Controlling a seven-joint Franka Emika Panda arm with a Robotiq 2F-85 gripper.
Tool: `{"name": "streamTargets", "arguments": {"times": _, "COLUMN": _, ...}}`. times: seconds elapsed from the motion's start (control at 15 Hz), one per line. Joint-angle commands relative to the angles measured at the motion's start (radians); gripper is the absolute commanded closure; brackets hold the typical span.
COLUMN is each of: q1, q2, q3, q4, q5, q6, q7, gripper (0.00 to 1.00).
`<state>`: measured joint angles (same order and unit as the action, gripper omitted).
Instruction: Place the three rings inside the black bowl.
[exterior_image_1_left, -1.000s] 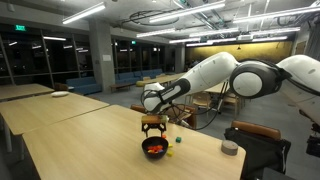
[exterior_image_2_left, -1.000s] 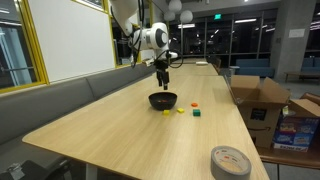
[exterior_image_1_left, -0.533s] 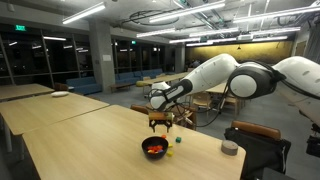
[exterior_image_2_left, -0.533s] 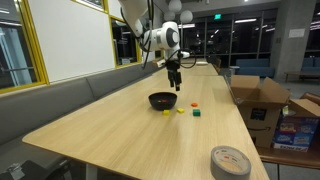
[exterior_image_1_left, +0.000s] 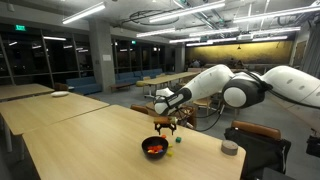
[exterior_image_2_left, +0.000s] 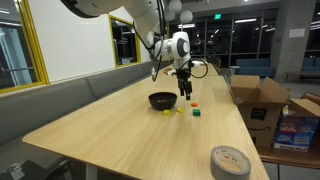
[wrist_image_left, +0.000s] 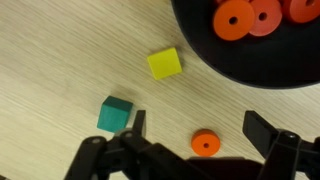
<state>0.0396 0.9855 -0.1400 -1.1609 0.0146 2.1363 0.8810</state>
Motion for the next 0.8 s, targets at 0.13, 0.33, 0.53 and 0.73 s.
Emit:
{"name": "streamTargets", "arguments": {"times": 0.13, "q1": -0.043, "q2": 0.128, "q3": 0.01, "q4": 0.202, "q5": 0.019, "q6": -0.046, "q7": -0.026, "gripper": 0.0}}
{"name": "streamTargets", "arguments": {"times": 0.33, "q1": -0.067, "q2": 0.182, "q3": 0.025, "q4": 0.278, "q5": 0.039, "q6": -0.061, "q7": -0.032, "gripper": 0.0}}
{"name": "streamTargets", "arguments": {"times": 0.53, "q1": -0.088, "q2": 0.232, "q3": 0.041, "q4": 0.35, "q5": 0.063, "q6": -0.077, "q7": -0.032, "gripper": 0.0}}
{"name": "streamTargets", "arguments": {"times": 0.73, "q1": -0.107, "q2": 0.28, "q3": 0.057, "q4": 0.422, "q5": 0.087, "q6": -0.092, "q7": -0.029, "gripper": 0.0}}
